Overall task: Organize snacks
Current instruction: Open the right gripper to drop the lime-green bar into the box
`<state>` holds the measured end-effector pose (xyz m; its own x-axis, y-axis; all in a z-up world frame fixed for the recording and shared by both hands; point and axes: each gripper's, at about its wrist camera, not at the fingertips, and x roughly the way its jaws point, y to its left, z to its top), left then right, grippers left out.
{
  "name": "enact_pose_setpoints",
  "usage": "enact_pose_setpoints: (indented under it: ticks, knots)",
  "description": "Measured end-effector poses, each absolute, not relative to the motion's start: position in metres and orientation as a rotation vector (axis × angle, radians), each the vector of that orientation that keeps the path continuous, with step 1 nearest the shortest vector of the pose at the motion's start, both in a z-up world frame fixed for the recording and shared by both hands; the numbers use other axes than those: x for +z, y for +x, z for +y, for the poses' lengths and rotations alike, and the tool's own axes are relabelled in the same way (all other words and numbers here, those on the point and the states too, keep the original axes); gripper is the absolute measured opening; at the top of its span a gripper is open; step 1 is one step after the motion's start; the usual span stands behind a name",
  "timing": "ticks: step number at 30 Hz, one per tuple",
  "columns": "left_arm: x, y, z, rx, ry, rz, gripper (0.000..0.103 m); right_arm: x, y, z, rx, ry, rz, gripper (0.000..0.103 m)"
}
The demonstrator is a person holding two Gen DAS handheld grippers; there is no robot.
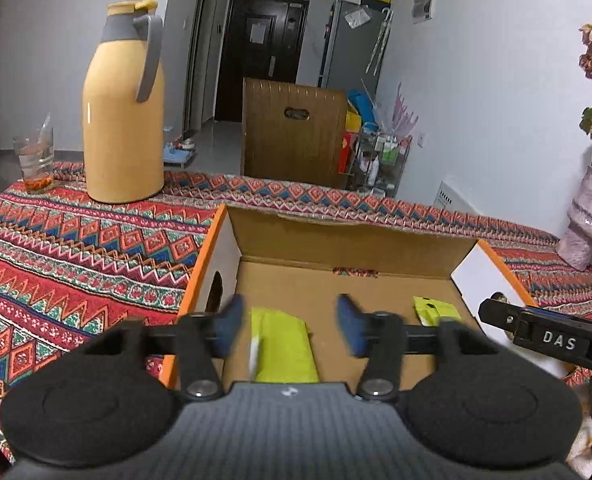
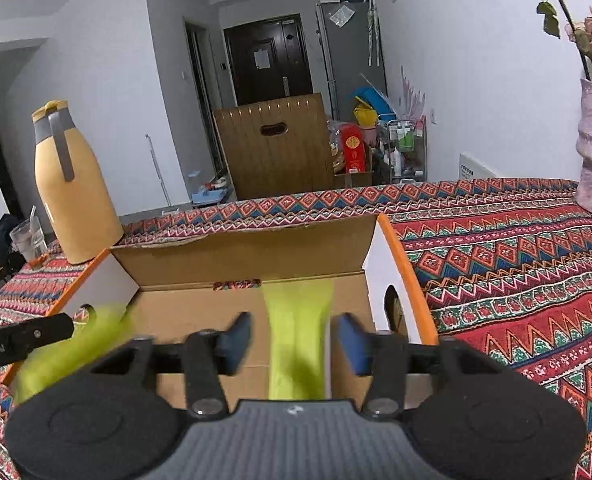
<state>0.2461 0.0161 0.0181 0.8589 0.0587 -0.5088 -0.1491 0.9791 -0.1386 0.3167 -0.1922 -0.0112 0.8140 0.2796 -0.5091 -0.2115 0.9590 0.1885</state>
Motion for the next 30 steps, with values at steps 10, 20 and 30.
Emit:
enact_pose_setpoints:
  ticks: [10, 20, 30]
  knots:
    - [0.034, 0.225, 0.011, 0.137, -0.165, 0.432, 0.103, 0.005, 0.299, -0.214, 0.256, 0.193, 0.486, 0.103]
    - [0.044, 0.216, 0.009, 0.136, -0.167, 0.42, 0.103, 0.02, 0.283, -0.214, 0.263, 0.182, 0.429, 0.103]
    - [0.061, 0.188, -0.002, 0.111, -0.133, 0.417, 0.103, 0.04, 0.247, -0.214, 0.27, 0.135, 0.387, 0.103]
